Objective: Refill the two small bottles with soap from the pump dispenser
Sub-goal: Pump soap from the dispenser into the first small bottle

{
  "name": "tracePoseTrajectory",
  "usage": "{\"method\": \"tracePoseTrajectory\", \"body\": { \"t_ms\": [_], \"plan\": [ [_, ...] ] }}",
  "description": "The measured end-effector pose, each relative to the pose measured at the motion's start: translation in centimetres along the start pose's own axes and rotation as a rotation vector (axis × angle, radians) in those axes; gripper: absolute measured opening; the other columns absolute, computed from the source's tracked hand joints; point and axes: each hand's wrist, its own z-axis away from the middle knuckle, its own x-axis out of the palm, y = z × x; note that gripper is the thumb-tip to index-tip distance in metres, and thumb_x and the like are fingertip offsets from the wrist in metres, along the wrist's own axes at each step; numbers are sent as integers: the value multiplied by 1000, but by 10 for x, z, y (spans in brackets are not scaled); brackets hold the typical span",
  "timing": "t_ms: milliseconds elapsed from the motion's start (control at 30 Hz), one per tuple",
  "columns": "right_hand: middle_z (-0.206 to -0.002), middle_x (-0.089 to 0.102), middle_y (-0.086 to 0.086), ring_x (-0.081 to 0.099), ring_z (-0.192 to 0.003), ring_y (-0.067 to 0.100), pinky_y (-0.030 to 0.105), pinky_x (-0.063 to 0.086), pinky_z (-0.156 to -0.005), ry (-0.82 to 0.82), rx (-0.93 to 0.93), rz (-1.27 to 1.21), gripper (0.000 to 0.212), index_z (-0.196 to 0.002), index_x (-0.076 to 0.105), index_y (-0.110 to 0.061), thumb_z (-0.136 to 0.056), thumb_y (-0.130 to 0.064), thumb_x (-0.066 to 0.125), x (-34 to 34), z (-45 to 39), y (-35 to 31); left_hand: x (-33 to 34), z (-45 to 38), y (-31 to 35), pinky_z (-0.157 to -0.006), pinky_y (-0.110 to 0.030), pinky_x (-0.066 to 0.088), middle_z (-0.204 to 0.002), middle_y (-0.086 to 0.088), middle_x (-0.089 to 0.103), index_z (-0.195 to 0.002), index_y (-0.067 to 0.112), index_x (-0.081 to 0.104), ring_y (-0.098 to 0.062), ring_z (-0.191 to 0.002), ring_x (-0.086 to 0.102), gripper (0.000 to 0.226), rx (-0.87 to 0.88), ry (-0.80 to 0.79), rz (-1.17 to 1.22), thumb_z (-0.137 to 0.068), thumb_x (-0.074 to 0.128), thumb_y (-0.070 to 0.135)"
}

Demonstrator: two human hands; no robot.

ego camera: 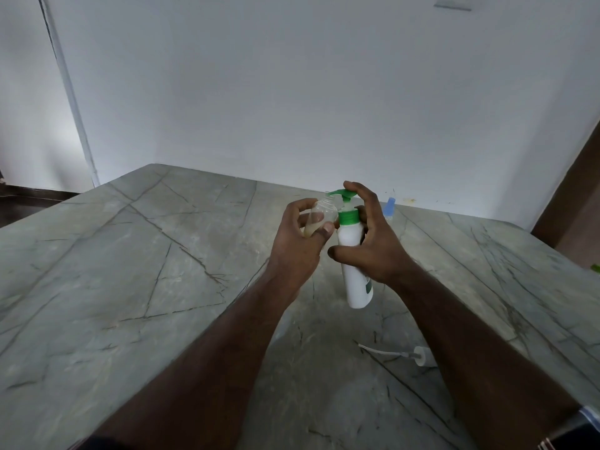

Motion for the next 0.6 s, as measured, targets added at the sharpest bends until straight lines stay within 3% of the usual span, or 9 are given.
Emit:
{"method": "tracePoseTrajectory", "body": {
  "t_ms": [100, 200, 367, 600],
  "plan": [
    [-121, 47, -26, 57, -97, -3, 13, 53, -73, 9, -5, 10, 101, -141, 24, -38, -64, -6, 81, 2, -1, 2, 0, 0, -1, -72, -14, 46, -111, 24, 49, -130, 33, 46, 2, -99, 54, 43, -9, 2, 8, -94, 67, 22],
    [-119, 50, -22, 59, -95, 2, 17, 55, -74, 39, -3, 1, 97, -139, 28, -36, -60, -11, 78, 4, 0, 2, 0, 0, -3, -68, -10, 46, -106, 27, 50, -129, 34, 47, 7, -97, 53, 43, -6, -2, -2, -94, 68, 22],
    [-115, 52, -19, 61, -93, 2, 16, 54, -72, 74, -3, -1, 91, -134, 33, -32, -61, -6, 80, 3, 0, 3, 1, 0, -5, -66, -10, 46, -118, 18, 51, -129, 33, 48, 6, -95, 54, 44, -8, -16, -11, -93, 69, 21],
    [-130, 50, -7, 61, -104, 14, 25, 57, -82, 35, 2, -39, 103, -144, 23, -37, -61, -12, 79, 5, 1, 1, 1, -1, -2, -71, -13, 48, -121, 16, 50, -133, 32, 46, 3, -97, 54, 46, -3, -6, 7, -94, 68, 23]
  ]
}}
